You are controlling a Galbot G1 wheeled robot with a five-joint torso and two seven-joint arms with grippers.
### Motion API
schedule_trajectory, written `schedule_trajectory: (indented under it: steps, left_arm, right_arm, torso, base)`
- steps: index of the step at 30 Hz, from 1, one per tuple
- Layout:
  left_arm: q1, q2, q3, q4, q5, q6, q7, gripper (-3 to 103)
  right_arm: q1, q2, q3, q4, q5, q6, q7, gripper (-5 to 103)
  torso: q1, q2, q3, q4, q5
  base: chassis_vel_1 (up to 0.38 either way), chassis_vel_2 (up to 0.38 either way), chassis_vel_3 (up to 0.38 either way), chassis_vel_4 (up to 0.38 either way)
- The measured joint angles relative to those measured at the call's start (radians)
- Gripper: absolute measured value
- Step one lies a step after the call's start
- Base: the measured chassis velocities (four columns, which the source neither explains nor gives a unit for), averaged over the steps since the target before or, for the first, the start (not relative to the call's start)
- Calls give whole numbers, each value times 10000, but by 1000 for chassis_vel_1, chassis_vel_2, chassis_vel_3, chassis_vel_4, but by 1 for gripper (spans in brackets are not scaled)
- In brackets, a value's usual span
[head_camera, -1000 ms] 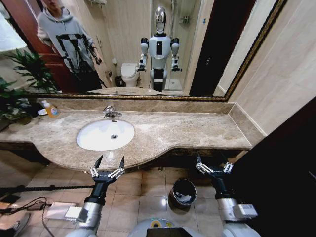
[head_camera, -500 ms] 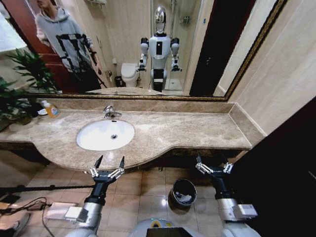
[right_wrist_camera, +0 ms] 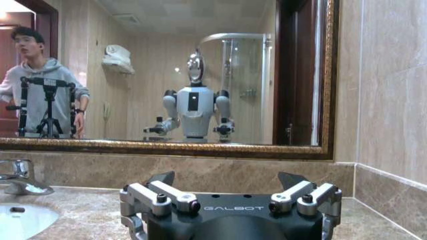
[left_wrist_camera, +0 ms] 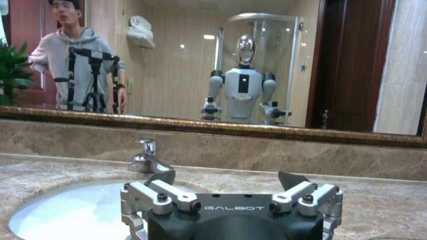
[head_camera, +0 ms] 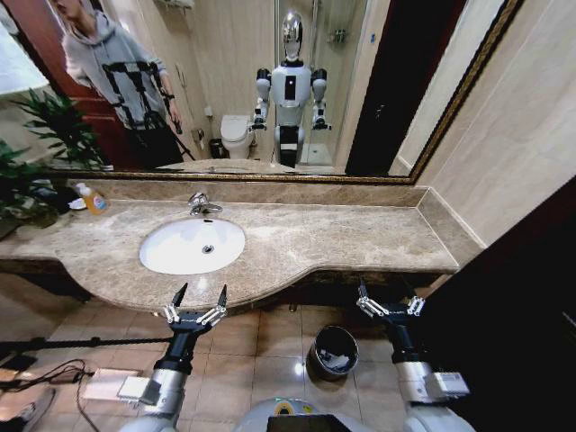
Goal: Pick up the trash from the sink and place it in the trash bin.
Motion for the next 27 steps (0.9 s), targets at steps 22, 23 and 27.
schedule_trajectory:
  steps: [22,23,27]
  left_arm:
    - [0,0,0,0,0,0,0,100]
    - [0,0,0,0,0,0,0,100]
    - [0,0,0,0,0,0,0,100]
  right_arm:
    - [1,0,0,0,0,-1,1,100]
    - [1,0,0,0,0,-1,1,100]
    - [1,0,0,0,0,-1,1,100]
  torso:
    - [0,0,0,0,0]
    - [0,0,0,0,0]
    - [0,0,0,0,0]
  base:
    - [0,0,0,0]
    - [0,0,0,0]
    - [0,0,0,0]
